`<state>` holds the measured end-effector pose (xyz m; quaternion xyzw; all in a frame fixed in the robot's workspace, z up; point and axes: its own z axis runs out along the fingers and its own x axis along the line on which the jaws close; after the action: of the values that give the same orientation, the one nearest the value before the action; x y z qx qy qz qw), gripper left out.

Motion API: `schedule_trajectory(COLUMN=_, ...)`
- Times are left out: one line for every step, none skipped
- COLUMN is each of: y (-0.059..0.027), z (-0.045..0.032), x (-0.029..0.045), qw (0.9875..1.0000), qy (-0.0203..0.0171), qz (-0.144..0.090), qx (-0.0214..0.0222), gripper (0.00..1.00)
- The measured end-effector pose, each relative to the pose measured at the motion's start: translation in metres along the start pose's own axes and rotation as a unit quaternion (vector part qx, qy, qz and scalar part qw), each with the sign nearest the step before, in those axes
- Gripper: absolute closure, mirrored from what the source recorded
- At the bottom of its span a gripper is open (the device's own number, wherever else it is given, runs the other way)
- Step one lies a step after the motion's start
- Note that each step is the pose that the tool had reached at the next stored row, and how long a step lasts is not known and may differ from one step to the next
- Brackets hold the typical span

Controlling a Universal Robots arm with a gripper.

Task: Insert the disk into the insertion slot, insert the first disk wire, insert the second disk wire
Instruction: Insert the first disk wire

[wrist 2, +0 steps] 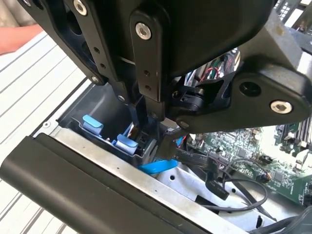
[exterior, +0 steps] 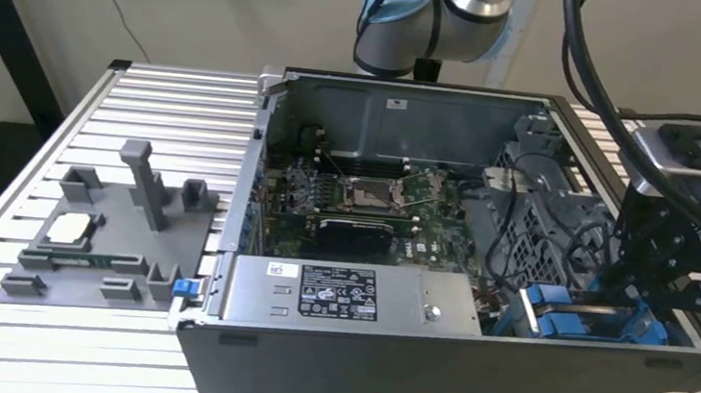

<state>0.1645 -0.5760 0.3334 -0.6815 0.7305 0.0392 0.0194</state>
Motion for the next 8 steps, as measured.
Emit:
schedule_trajectory(y=0.0000, z=-0.0001, x=0.0000, qw=1.0000, qy=0.0001, qz=0.000, qx=0.0000, gripper=0.00)
schedule_trajectory(y=0.0000, z=-0.0003, x=-0.0001, qw=1.0000, qy=0.0002, qz=0.000, qx=0.0000, gripper=0.00)
schedule_trajectory(y=0.0000, z=-0.0005, x=-0.0001, qw=1.0000, qy=0.0004, qz=0.000, qx=0.0001, gripper=0.00)
schedule_trajectory(y=0.0000, z=-0.0006, x=-0.0001, qw=1.0000, qy=0.0004, qz=0.000, qx=0.0000, gripper=0.00)
schedule_trajectory(y=0.0001, z=-0.0012, x=-0.0001, qw=1.0000, qy=0.0006, qz=0.000, qx=-0.0001, gripper=0.00)
schedule_trajectory(y=0.0001, z=-0.0022, x=-0.0002, qw=1.0000, qy=0.0005, qz=0.000, qx=-0.0003, gripper=0.00)
schedule_trajectory(y=0.0002, z=-0.0034, x=-0.0003, qw=1.0000, qy=0.0004, qz=0.000, qx=-0.0006, gripper=0.00)
schedule_trajectory(y=0.0002, z=-0.0051, x=-0.0005, qw=1.0000, qy=0.0004, qz=0.000, qx=-0.0012, gripper=0.00)
